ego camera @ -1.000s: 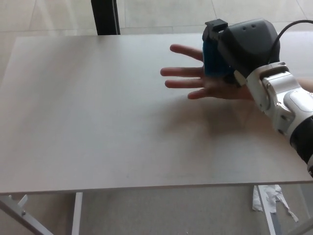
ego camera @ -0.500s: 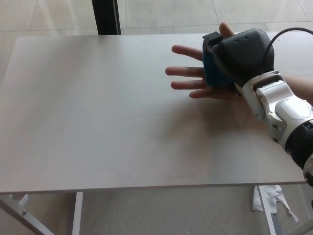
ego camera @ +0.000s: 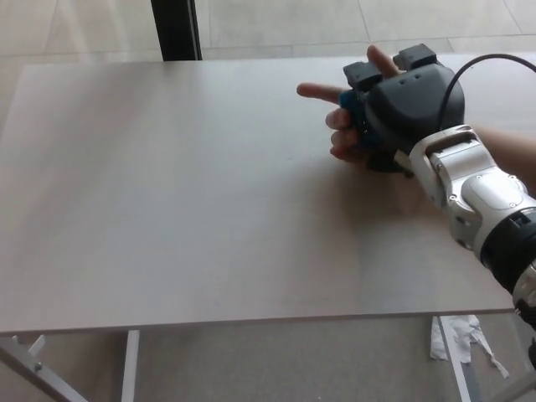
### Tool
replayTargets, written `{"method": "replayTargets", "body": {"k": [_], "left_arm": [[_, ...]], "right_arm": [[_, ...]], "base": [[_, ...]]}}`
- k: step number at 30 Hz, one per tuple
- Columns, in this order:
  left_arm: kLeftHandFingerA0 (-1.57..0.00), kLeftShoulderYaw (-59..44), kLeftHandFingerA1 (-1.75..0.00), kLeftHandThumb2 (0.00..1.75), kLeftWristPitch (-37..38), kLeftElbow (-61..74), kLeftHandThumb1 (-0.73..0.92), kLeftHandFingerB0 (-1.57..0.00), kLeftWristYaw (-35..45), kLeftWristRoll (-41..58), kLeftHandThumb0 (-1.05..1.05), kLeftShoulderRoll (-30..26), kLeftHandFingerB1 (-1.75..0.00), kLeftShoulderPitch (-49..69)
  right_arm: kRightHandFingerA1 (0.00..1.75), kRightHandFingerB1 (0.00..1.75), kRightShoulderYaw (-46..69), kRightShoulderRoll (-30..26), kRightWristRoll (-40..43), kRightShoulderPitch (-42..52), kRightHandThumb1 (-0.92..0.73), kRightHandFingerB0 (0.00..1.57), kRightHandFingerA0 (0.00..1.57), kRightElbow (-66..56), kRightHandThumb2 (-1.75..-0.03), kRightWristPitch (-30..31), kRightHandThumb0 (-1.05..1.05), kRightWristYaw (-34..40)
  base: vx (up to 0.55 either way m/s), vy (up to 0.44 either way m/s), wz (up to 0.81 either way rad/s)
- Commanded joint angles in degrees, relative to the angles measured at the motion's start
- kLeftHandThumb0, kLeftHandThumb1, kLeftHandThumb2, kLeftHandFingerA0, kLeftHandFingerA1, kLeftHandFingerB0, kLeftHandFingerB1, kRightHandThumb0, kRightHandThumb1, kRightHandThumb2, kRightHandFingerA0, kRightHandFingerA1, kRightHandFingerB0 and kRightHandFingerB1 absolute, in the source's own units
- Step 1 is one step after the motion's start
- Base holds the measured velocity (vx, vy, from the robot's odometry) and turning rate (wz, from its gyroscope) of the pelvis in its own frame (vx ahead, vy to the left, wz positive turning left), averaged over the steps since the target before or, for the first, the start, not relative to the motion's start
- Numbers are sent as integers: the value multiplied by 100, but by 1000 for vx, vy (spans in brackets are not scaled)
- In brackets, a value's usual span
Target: The robot uses its right hand to pick up a cube kept in the middle of the desk infront of it and hands it to a person
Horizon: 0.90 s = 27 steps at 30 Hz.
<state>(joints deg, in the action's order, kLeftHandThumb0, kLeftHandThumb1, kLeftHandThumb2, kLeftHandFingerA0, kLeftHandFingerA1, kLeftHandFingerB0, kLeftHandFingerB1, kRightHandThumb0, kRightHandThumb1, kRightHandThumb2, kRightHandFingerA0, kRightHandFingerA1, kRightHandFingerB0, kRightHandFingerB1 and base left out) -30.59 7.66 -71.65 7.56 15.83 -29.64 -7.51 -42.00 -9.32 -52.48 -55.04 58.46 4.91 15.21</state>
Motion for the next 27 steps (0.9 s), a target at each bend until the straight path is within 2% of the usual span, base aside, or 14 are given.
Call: {"method": "replayTargets", "body": {"k": [1,4,5,6,10,12,13,18,19,21,22,23,24,27], "left_arm": [[-77,-96,-56,55,87,1,48,-55,37,113,-59,-64,-39,68],[-76,-84,-57,55,131,-10,48,-54,69,95,-63,-76,-39,112],[-77,-74,-56,56,154,-13,50,-52,67,77,-57,-88,-38,141],[-75,-24,-54,56,138,-37,51,-54,-3,15,-57,-103,-38,132],[-82,-76,-58,56,71,-39,49,-57,-12,68,-59,-123,-39,129],[-82,-92,-58,56,110,-35,48,-56,28,82,-61,-119,-39,153],[-77,-104,-56,56,132,-43,49,-56,60,95,-58,-114,-40,154],[-75,-117,-55,56,132,-29,48,-54,12,101,-59,-117,-39,186],[-77,-134,-56,55,119,-29,49,-53,21,117,-60,-132,-38,204],[-74,-137,-55,56,150,-32,49,-55,2,110,-61,-147,-39,222],[-77,-142,-56,56,138,-55,49,-54,-6,108,-61,-166,-39,226],[-77,-152,-56,56,138,-60,49,-54,-9,117,-61,-166,-39,235],[-77,-153,-56,56,112,-60,49,-53,-11,118,-62,-181,-38,229],[-77,-178,-54,55,63,-53,48,-53,-3,153,-60,-167,-38,211]], "right_arm": [[16,1,125,-183,190,-249,-62,0,0,-745,-102,661,-104,-2213],[17,0,267,-294,307,-247,-62,0,0,-1139,-100,727,-105,-2562],[31,8,333,-342,350,-213,-58,0,0,-1319,-101,745,-105,-2621],[22,0,468,-467,452,-144,-61,0,0,-1609,-97,712,-104,-2635],[22,4,931,-787,745,147,-62,0,0,-2560,-99,692,-105,-2794],[23,12,1462,-1160,1200,591,-53,0,0,-3598,-98,598,-97,-2993],[16,3,1667,-1323,1303,821,-60,0,0,-4035,-100,525,-105,-2986],[18,10,2743,-1928,1989,1900,-55,0,0,-5732,-97,224,-100,-3051],[10,6,3167,-2065,2169,2338,-56,8,0,-6326,-96,360,-99,-3182],[7,13,3838,-2152,2854,2855,-53,2,0,-6787,-91,203,-94,-3347],[24,20,4424,-2383,2965,3414,-48,0,0,-7369,-92,-27,-87,-3350],[24,20,4474,-2407,2981,3459,-48,0,0,-7434,-92,-46,-87,-3362],[34,34,5225,-2412,3331,3985,-45,8,3,-7923,-87,-12,-77,-3596],[42,39,6205,-2290,3948,4659,-43,10,6,-8357,-79,-105,-73,-3765]], "base": [[0,0,0],[0,0,0],[0,0,0],[0,0,0],[0,0,0],[0,0,0],[0,0,0],[0,0,0],[0,0,0],[0,0,0],[0,0,0],[0,0,0],[0,0,0],[0,0,0]]}}
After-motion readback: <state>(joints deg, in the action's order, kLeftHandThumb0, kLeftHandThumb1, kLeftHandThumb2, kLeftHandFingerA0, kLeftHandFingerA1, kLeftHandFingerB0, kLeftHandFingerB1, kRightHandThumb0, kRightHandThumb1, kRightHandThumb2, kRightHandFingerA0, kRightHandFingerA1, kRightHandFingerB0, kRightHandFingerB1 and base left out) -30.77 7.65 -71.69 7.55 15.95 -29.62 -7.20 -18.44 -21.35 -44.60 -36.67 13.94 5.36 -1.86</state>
